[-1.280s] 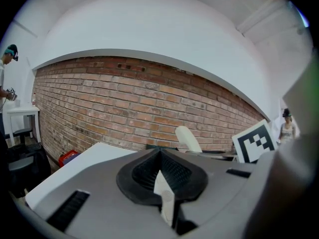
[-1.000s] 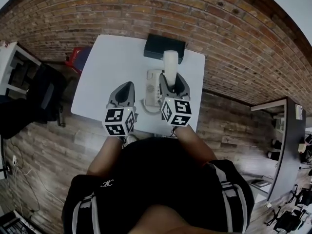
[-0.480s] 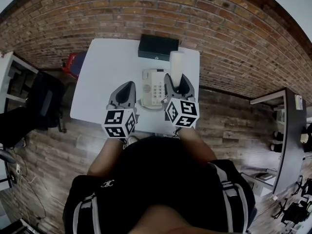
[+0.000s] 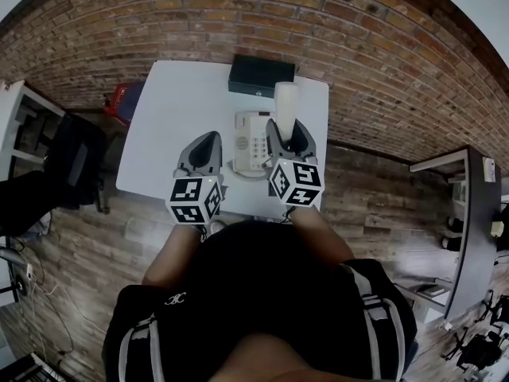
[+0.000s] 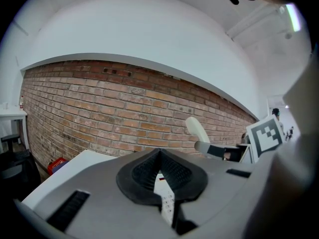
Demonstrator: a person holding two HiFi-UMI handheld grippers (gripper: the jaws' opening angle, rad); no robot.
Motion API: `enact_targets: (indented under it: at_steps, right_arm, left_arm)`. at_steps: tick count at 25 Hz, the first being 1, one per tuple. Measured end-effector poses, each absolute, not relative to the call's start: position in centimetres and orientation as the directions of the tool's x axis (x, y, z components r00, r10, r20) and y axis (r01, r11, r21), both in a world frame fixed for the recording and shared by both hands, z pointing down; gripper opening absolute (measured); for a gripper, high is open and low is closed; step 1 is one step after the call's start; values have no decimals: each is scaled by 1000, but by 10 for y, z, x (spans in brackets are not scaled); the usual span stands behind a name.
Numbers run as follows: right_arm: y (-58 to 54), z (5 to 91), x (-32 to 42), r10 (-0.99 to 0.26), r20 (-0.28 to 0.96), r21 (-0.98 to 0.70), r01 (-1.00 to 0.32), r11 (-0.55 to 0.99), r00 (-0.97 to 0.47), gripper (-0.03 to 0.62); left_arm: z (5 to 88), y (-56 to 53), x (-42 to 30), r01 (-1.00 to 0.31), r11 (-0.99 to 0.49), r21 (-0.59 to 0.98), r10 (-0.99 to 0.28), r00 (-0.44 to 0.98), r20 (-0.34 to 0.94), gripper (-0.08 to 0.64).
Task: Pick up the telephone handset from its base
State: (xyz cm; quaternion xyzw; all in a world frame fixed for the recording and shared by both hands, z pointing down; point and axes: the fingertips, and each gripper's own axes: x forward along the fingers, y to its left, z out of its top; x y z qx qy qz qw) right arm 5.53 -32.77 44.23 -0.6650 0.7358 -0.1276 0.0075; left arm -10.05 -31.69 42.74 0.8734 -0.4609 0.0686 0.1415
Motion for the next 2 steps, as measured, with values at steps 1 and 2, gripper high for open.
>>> enact_targets:
  at_steps: [1,2]
  right_arm:
    - [-328,443,54,-980,161,-198,-977,85,-118,201]
    - [-328,444,53,-979,162,-198,-976,87,-120,201]
  left_arm:
    - [428,-317,-101,-825,-534,184,-786,565,251,2]
    - [428,-317,-101,-825,-534,184,-786,565,252,2]
